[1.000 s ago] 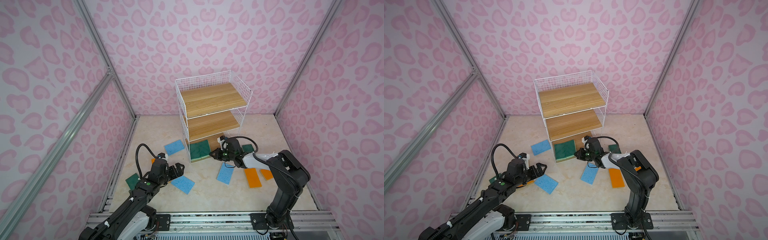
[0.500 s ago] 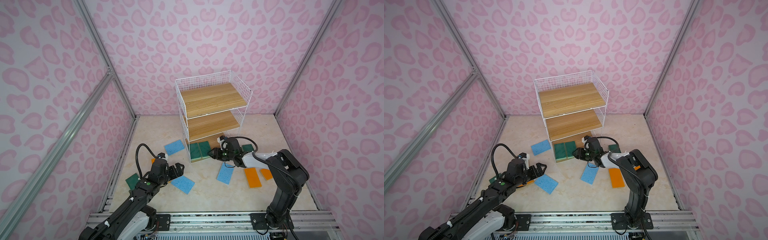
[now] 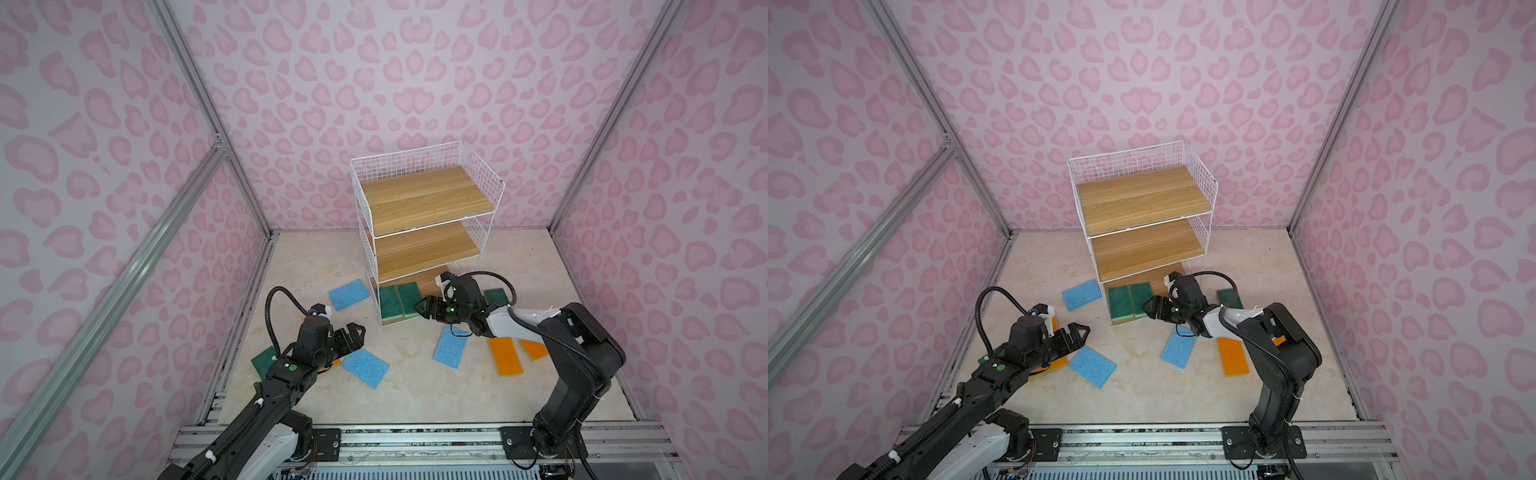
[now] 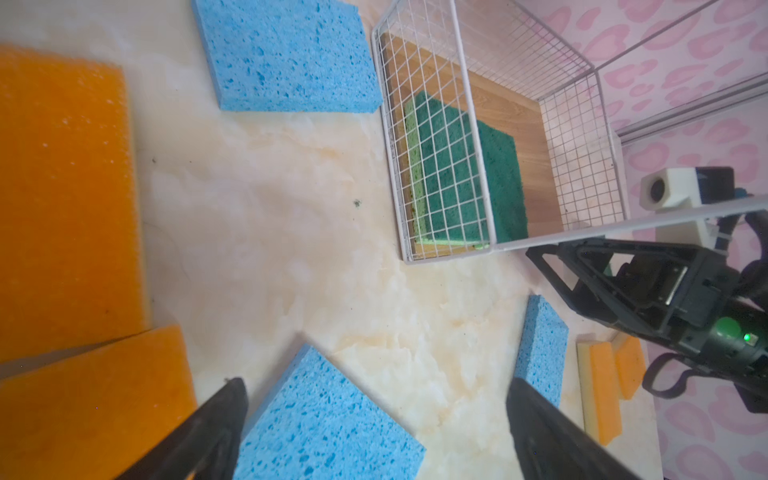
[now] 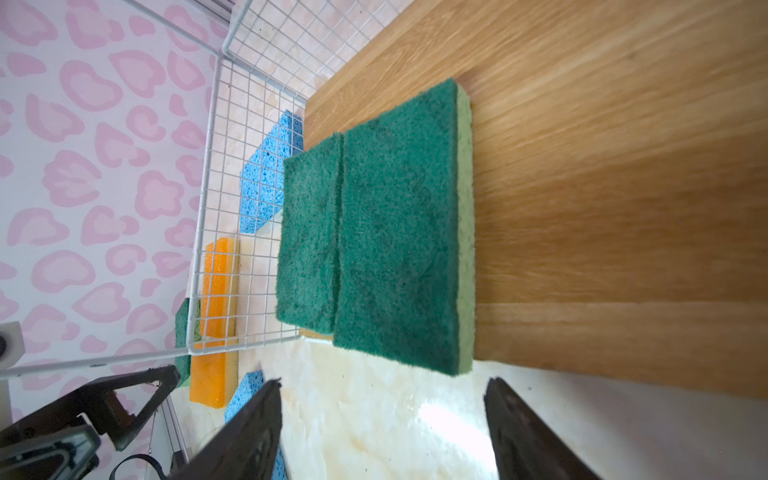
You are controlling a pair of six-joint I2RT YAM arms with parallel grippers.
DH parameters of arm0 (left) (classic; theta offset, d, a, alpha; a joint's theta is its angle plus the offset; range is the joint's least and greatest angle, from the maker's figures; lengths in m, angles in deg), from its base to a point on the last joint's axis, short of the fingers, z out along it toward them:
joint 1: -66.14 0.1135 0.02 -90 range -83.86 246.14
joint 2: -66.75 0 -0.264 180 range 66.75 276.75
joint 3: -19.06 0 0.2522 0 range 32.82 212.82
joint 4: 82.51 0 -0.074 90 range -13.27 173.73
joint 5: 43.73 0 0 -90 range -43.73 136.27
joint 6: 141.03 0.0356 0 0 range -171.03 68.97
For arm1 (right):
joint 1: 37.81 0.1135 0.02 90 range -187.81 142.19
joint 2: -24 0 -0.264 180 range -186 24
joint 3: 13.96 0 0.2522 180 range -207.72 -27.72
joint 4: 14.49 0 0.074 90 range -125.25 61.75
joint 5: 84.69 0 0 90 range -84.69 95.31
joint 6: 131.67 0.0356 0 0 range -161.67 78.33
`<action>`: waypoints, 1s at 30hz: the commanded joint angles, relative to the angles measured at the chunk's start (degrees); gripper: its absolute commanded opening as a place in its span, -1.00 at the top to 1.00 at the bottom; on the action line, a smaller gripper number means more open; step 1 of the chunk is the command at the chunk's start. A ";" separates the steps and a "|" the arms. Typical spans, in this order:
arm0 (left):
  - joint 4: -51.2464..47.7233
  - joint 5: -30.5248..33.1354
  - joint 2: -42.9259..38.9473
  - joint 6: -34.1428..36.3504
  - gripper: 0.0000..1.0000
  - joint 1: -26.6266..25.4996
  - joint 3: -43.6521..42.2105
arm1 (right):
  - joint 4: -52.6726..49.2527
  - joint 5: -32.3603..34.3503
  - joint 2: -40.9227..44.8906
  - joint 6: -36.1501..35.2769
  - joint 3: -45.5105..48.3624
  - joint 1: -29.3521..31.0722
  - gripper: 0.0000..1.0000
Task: Place and organize the cleaning sponges onto the shelf
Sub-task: 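Open the right gripper on the shelf while the left gripper moves to another sponge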
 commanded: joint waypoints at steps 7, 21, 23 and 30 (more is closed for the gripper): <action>-15.75 8.65 0.87 -2.88 -0.96 6.16 7.16 | -1.48 3.33 5.54 -1.29 4.24 0.51 -0.57; -25.11 9.11 4.48 -7.53 -0.94 32.14 11.31 | -2.23 2.44 15.37 -1.57 11.59 0.95 -0.56; -24.61 7.66 3.74 -7.67 -0.93 36.85 10.23 | -1.85 1.85 15.82 -1.55 12.09 1.06 -0.56; -23.20 8.89 5.44 -8.15 -0.93 44.64 8.53 | -0.80 0.90 16.84 -1.44 13.16 1.07 -0.55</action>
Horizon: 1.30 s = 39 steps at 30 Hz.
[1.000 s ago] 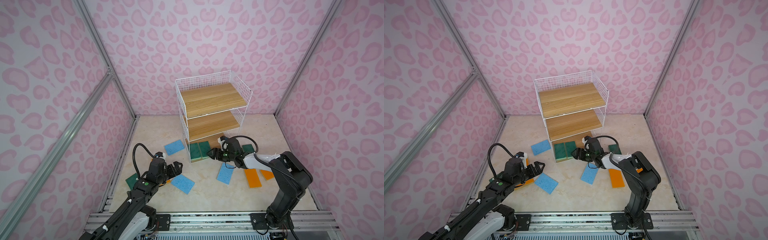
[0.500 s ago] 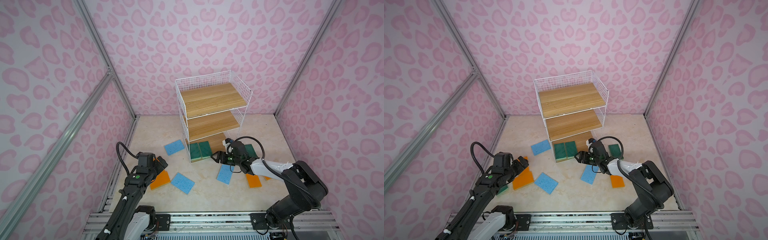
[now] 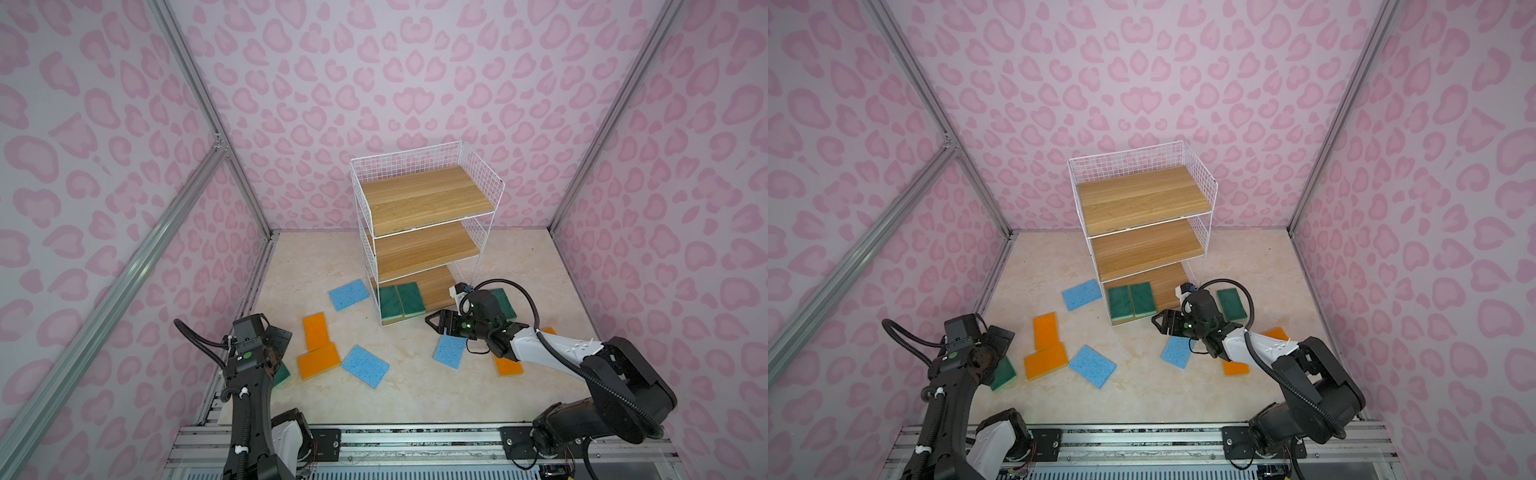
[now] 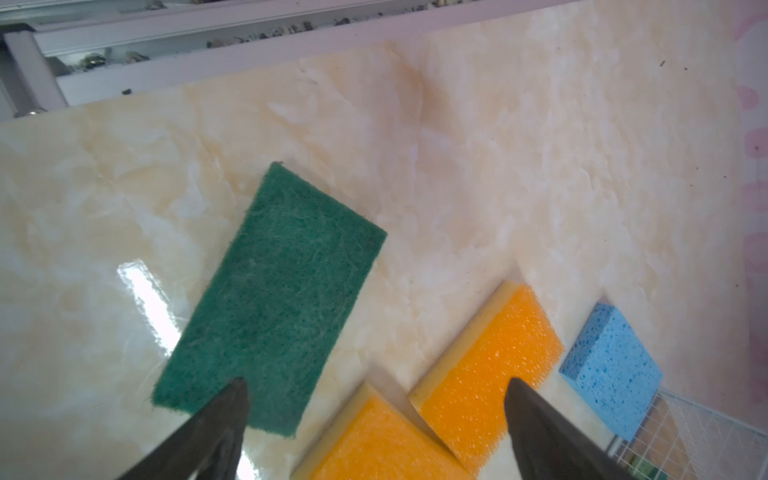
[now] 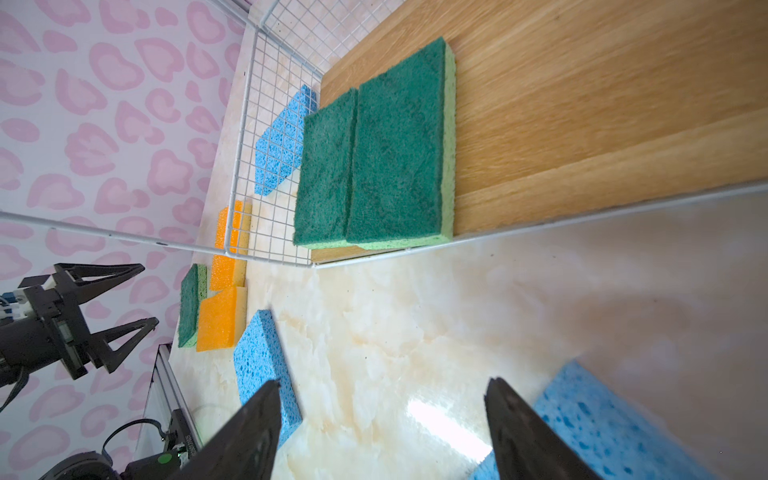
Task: Place and organize the cleaning sponges onto the shelf
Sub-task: 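Open the right gripper on the shelf while the left gripper moves to another sponge, then lower the left gripper onto the green sponge near the table edge and grasp it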
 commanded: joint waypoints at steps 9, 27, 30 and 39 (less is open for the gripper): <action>2.27 3.11 8.87 -0.62 -0.93 5.32 0.42 | 1.63 -0.92 -0.46 -0.37 0.69 0.07 -0.54; 8.62 5.44 16.02 -4.92 -0.97 5.54 -1.88 | 3.23 -1.05 -5.38 0.46 -0.69 0.31 -0.52; 10.12 5.31 18.12 -5.58 -0.98 5.54 -2.70 | 3.32 -1.14 -5.65 0.53 -0.75 0.42 -0.52; 13.66 5.33 22.12 -4.78 -0.80 4.19 -3.41 | 3.50 -0.89 -5.62 0.29 -0.29 0.41 -0.51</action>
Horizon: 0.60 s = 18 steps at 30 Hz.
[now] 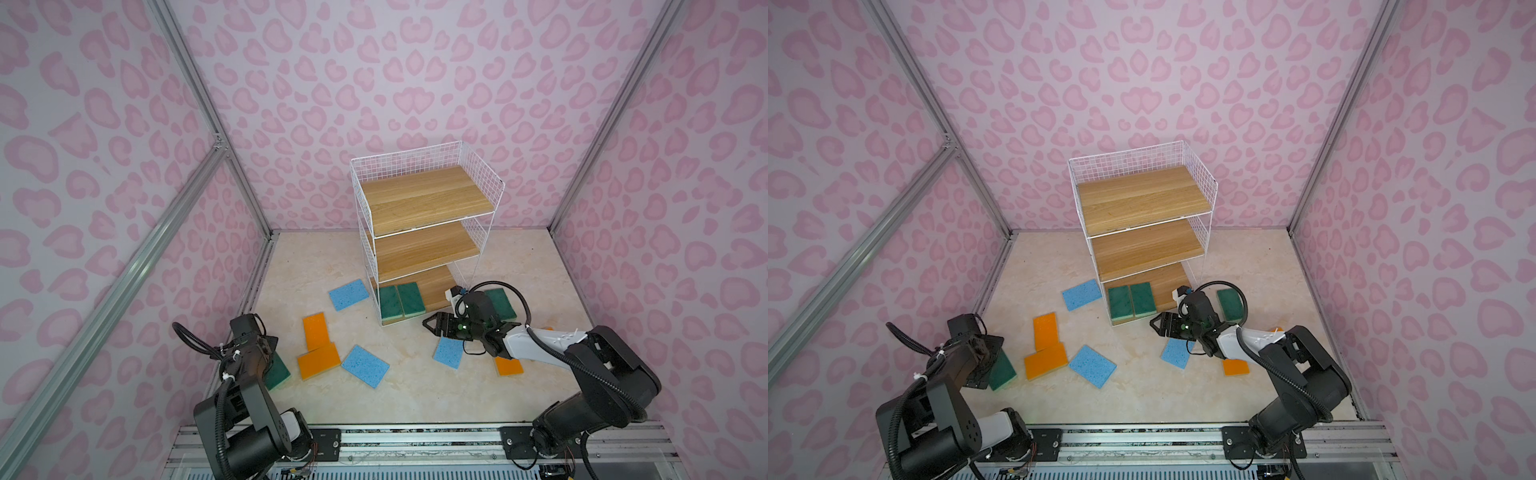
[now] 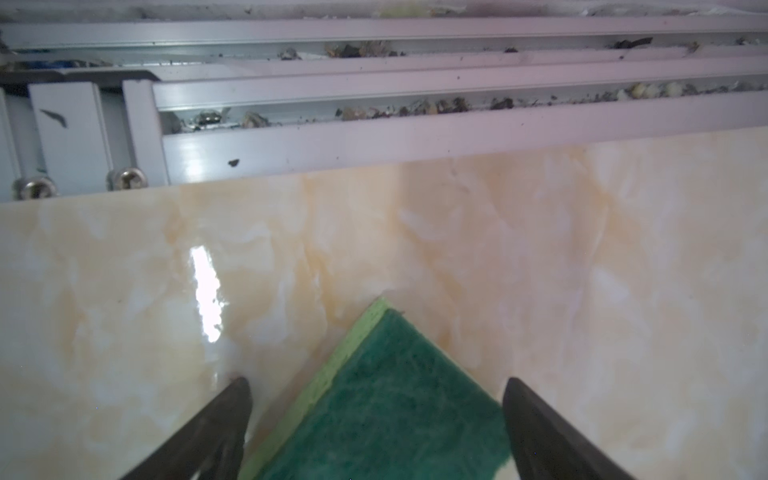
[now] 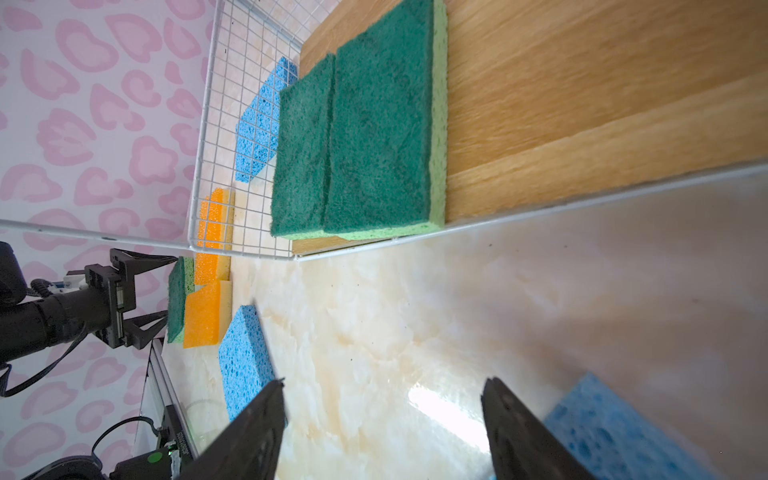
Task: Place and organize the cleaning sponges onto the shelf
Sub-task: 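Lower the left gripper onto the green sponge near the table edge and grasp it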
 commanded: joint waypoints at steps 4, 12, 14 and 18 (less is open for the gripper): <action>-1.97 -4.08 -0.51 -0.68 -0.53 -0.92 -0.95 | 1.03 0.11 -0.23 -0.20 0.16 0.07 -0.49; -4.31 -1.47 -4.20 1.40 0.02 -2.88 0.31 | 1.16 -0.01 0.03 0.05 0.37 0.07 -0.46; -5.07 -1.27 -5.08 2.01 0.12 -2.87 0.94 | 1.14 -0.07 0.13 0.11 0.42 0.11 -0.46; -7.92 0.11 -7.53 3.13 0.17 -5.19 3.05 | 1.03 0.03 0.29 0.18 0.42 0.07 -0.46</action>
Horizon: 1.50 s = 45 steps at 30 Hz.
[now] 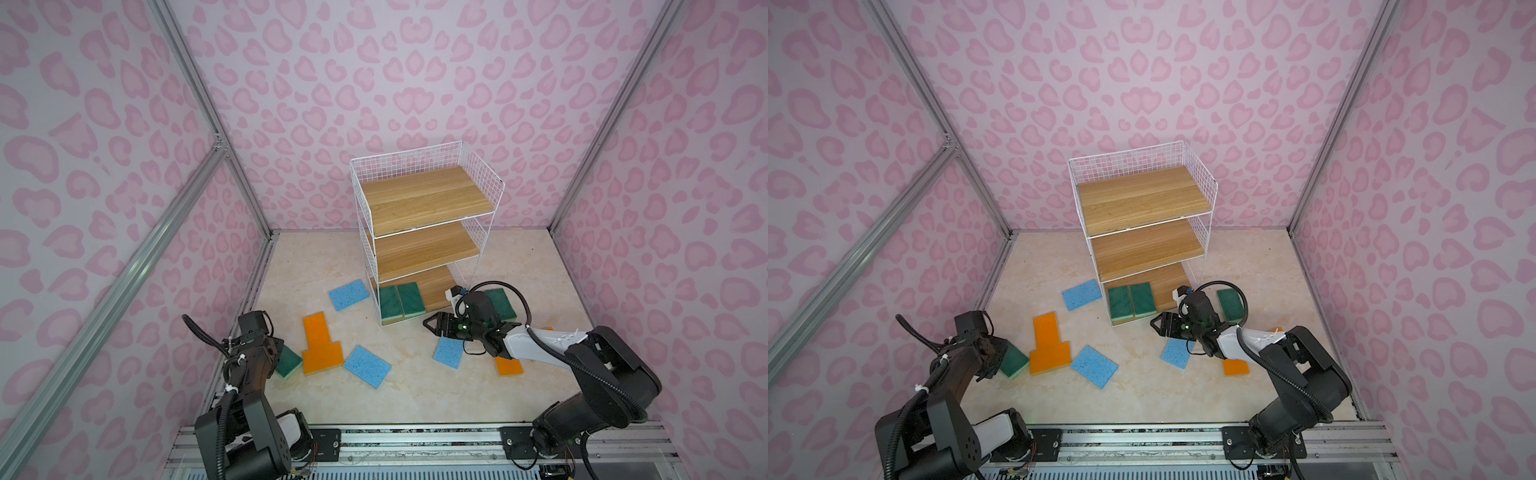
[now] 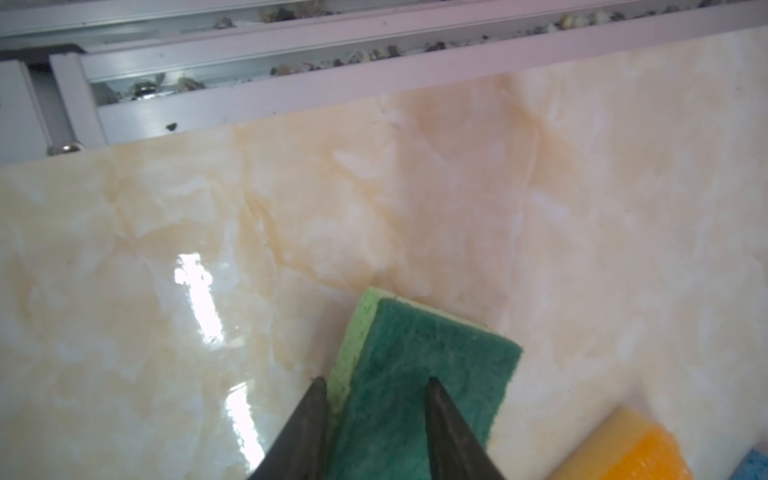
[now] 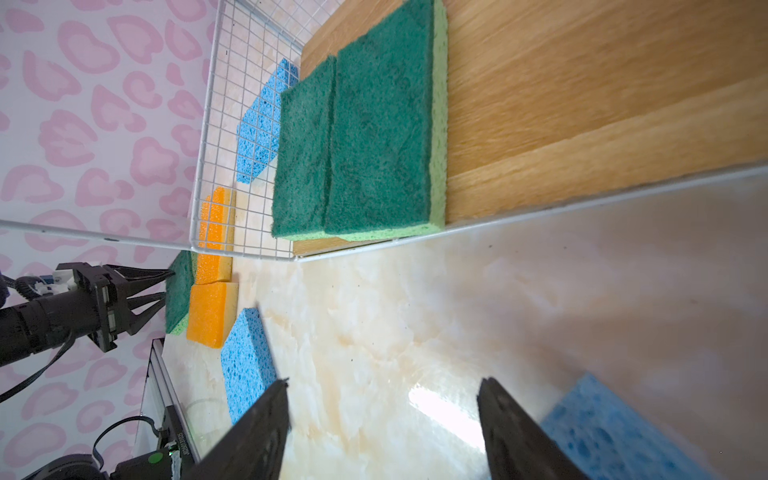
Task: Place and organize the cleaning sponges onto the shelf
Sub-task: 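Lower the left gripper onto the green sponge near the table edge and grasp it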
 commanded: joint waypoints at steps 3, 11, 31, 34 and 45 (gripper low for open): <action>-4.56 1.75 -4.47 2.29 0.18 -0.63 2.60 | 1.10 0.03 0.01 0.24 0.38 0.09 -0.45; -8.16 -1.16 -9.39 6.80 0.14 -1.53 5.75 | 1.54 -0.12 -0.14 0.33 0.20 0.26 -0.48; 4.67 -7.44 7.82 9.12 -0.97 -2.37 2.78 | 2.22 -0.24 -1.28 -0.46 0.37 0.68 -0.62; 5.73 -7.13 11.30 9.53 -0.96 -2.57 2.94 | 2.65 -0.11 -1.23 -0.55 0.79 0.77 -0.62; 7.47 -4.63 13.83 10.24 -0.44 -3.55 2.42 | 2.94 0.04 0.11 -0.44 1.19 0.73 -0.62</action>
